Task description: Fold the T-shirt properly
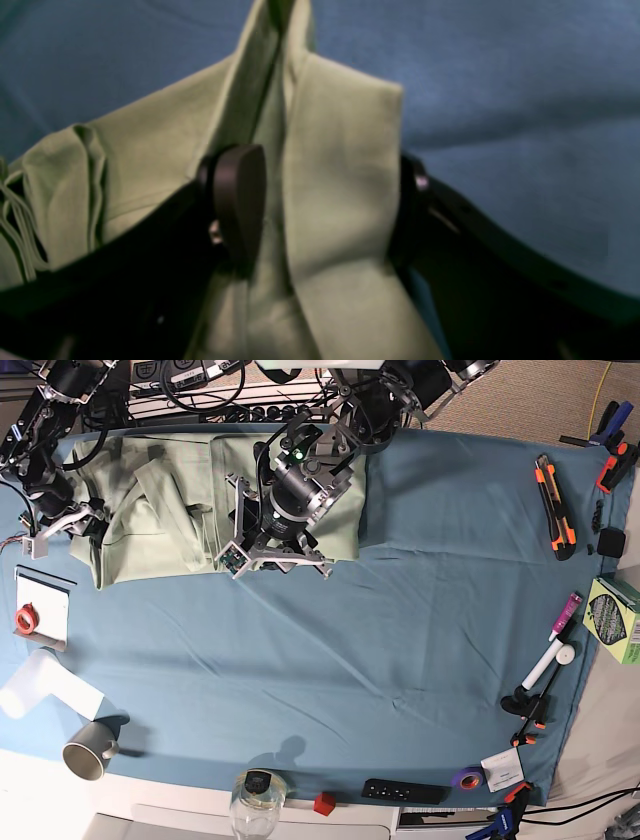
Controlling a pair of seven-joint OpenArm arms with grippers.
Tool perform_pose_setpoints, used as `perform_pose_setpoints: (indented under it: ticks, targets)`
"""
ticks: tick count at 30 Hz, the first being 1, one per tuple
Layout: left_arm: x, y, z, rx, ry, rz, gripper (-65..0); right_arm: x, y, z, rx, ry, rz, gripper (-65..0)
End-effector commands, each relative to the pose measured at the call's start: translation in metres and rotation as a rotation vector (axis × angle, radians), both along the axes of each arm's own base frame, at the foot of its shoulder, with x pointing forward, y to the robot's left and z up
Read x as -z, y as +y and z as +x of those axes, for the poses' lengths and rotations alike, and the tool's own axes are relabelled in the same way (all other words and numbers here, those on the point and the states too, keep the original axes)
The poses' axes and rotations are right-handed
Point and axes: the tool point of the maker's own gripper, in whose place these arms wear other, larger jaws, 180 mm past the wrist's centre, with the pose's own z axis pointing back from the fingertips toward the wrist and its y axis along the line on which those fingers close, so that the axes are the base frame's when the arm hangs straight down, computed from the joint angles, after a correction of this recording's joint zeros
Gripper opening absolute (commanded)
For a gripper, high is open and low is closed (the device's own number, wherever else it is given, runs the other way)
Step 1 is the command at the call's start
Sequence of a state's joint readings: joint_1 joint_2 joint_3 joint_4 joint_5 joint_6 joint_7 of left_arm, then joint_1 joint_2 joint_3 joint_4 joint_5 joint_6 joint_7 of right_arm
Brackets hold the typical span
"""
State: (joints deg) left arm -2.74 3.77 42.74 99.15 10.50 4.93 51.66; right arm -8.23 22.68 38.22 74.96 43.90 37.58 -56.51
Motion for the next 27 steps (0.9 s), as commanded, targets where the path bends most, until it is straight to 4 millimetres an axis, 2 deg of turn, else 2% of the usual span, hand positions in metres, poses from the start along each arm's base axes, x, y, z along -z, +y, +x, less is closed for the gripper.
perform_pose_setpoints:
  ticks: [1,10,15,17,22,23,27]
  targets:
    - [-0.017,-0.006,0.007,0.0,-0.045,-0.037,-40.9,0.006,-0.001,-0.008,-0.022,0.058,-0.02,-29.4]
    - [-0.017,-0.006,0.007,-0.001,-0.046,-0.037,-40.9,0.003,0.017,-0.01,-0.076,0.06,0.067,-29.4]
    - [-0.017,-0.006,0.007,0.0,-0.045,-0.037,-40.9,0.005,0.018,-0.013,-0.084,0.073,0.074,-30.2]
    - [-0.017,-0.006,0.007,0.0,-0.045,-0.037,-40.9,0.006,0.018,-0.014,-0.086,0.081,0.072,-36.5]
    - [-0.017,-0.006,0.007,-0.002,-0.048,-0.033,-40.9,0.006,0.018,-0.014,-0.086,0.08,0.073,-62.3]
    - [-0.017,-0.005,0.008,-0.004,-0.054,-0.027,-40.9,0.005,0.019,-0.014,-0.086,0.08,0.074,-65.0]
    - [-0.012,0.003,0.009,-0.003,-0.06,0.017,-40.9,-0.006,0.028,-0.006,-0.091,0.02,0.144,-65.0]
